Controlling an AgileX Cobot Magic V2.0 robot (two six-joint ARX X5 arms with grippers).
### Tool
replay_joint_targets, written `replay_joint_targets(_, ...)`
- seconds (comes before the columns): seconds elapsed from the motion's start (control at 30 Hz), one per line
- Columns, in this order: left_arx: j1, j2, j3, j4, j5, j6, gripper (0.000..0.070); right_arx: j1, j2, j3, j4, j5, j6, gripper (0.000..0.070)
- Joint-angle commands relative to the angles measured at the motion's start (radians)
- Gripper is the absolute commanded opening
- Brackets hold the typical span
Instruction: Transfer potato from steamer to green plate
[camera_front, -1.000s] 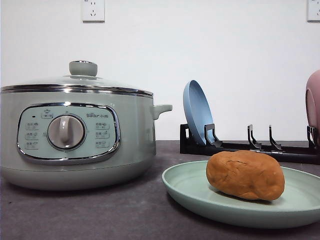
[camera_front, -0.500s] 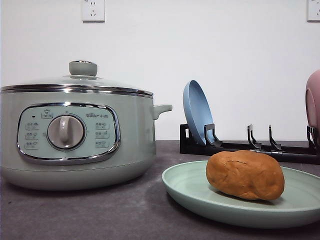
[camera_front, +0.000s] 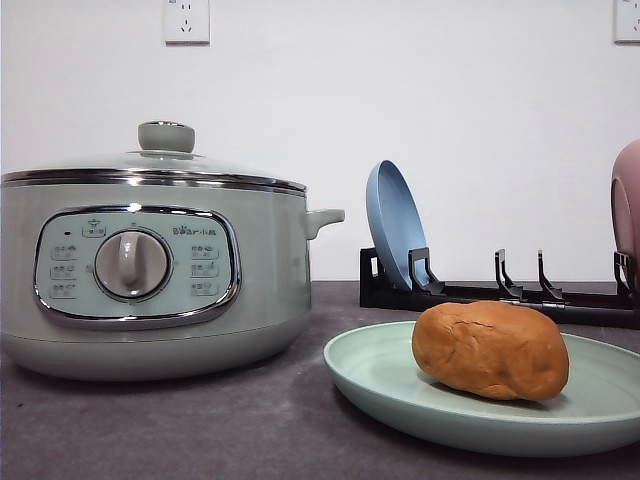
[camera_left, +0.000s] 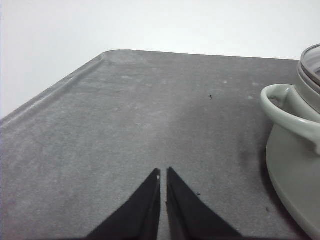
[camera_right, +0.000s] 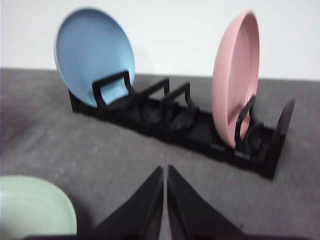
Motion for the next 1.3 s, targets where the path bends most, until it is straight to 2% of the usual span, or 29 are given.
replay_joint_targets(0.0, -0.001, -0.002, -0.019, -0.01, -0.003, -0.002, 0.0015, -0.002, -0.002, -0.005, -0.025, 0.004, 0.016, 0.0)
replay_joint_targets(0.1, -0.001, -0.002, -0.018, -0.01, -0.003, -0.002, 0.0015, -0.002, -0.002, -0.005, -0.089, 0.001, 0.018, 0.0)
replay_joint_targets(1.27, -0.001, -0.002, -0.018, -0.01, -0.003, -0.002, 0.0015, -0.002, -0.002, -0.005, -0.07, -0.003, 0.03, 0.0)
